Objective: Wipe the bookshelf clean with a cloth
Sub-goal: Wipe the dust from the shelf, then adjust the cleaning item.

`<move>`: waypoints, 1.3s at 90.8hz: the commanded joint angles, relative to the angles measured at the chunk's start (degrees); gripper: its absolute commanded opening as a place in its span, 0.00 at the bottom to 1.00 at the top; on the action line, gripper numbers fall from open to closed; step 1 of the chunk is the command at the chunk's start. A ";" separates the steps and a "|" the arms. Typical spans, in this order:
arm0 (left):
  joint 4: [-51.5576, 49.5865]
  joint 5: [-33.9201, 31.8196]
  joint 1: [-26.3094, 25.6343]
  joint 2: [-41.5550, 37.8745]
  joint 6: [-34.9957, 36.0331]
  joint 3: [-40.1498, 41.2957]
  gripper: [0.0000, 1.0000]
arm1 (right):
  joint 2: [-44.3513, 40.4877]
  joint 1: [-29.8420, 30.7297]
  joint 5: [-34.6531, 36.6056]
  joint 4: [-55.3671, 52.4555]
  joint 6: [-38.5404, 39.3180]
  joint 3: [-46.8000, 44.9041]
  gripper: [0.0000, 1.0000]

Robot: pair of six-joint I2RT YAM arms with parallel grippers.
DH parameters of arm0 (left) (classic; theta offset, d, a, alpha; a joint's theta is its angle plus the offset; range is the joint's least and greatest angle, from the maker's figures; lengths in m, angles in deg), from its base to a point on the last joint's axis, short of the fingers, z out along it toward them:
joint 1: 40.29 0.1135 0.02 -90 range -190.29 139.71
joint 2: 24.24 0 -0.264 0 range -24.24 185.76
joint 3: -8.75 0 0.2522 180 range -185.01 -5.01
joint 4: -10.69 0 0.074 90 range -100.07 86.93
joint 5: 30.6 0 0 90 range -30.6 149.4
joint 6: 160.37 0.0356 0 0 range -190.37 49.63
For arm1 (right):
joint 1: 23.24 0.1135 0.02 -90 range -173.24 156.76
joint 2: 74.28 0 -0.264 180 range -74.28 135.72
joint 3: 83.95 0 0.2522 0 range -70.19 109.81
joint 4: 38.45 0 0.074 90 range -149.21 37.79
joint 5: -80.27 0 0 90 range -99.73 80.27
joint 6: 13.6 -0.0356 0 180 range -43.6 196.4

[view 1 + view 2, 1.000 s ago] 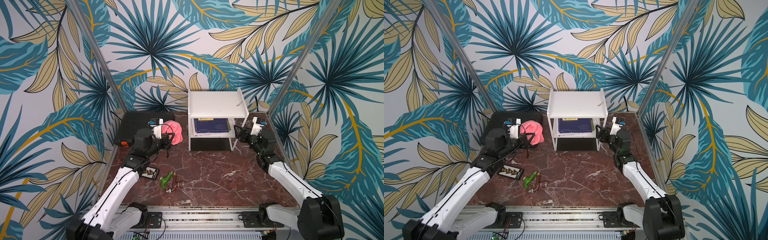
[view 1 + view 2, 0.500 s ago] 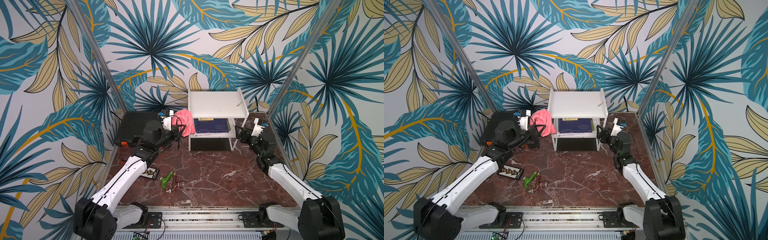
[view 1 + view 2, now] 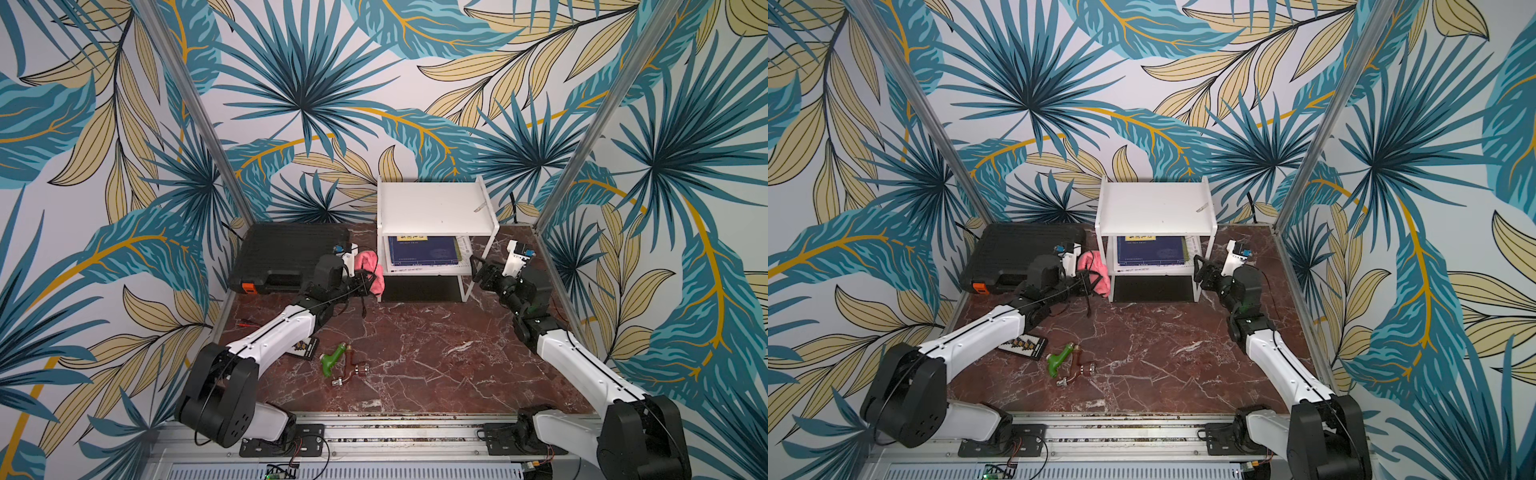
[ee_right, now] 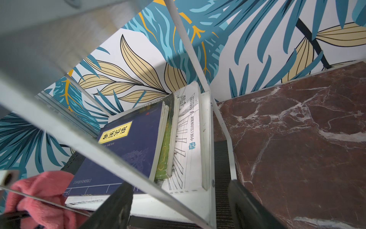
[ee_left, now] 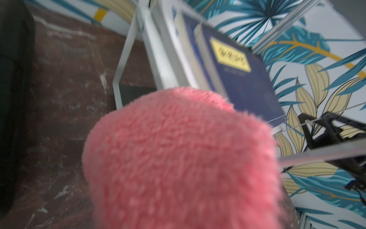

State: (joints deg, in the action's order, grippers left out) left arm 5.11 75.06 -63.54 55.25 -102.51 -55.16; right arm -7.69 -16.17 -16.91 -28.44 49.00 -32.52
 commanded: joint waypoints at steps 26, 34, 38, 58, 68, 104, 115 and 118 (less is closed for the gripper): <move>5.07 -2.32 -7.08 -3.45 -0.09 13.55 0.00 | -7.93 3.67 -5.02 10.01 4.73 -11.12 0.78; 7.23 10.57 -8.68 -6.48 4.06 12.43 0.00 | -6.43 7.45 -16.15 9.09 6.61 -9.55 0.81; 7.30 13.85 -10.01 -7.62 5.86 11.55 0.00 | -4.27 9.75 -21.43 9.12 6.08 -7.98 0.82; 11.48 18.01 -13.28 -6.85 8.93 8.98 0.00 | 8.96 20.38 -30.96 30.01 -11.56 -4.79 0.83; 14.00 19.21 -13.86 -4.66 8.82 7.90 0.00 | 12.80 23.41 -31.05 35.83 -15.66 -3.42 0.84; 11.30 3.99 -14.16 -9.47 11.97 11.47 0.27 | 11.80 28.69 -17.24 7.98 6.05 5.01 0.00; 8.70 -14.83 -13.98 -15.47 8.63 18.10 0.56 | 14.73 30.48 3.72 2.39 8.10 9.91 0.00; 5.53 -24.30 -13.74 -17.12 5.01 19.22 0.64 | 16.48 30.61 7.36 2.45 8.24 11.52 0.00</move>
State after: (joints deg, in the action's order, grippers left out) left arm 15.01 75.72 -77.72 42.74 -92.35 -39.84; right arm 6.04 13.82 -29.04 -16.53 49.65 -25.59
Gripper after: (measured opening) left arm 0.561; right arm 0.136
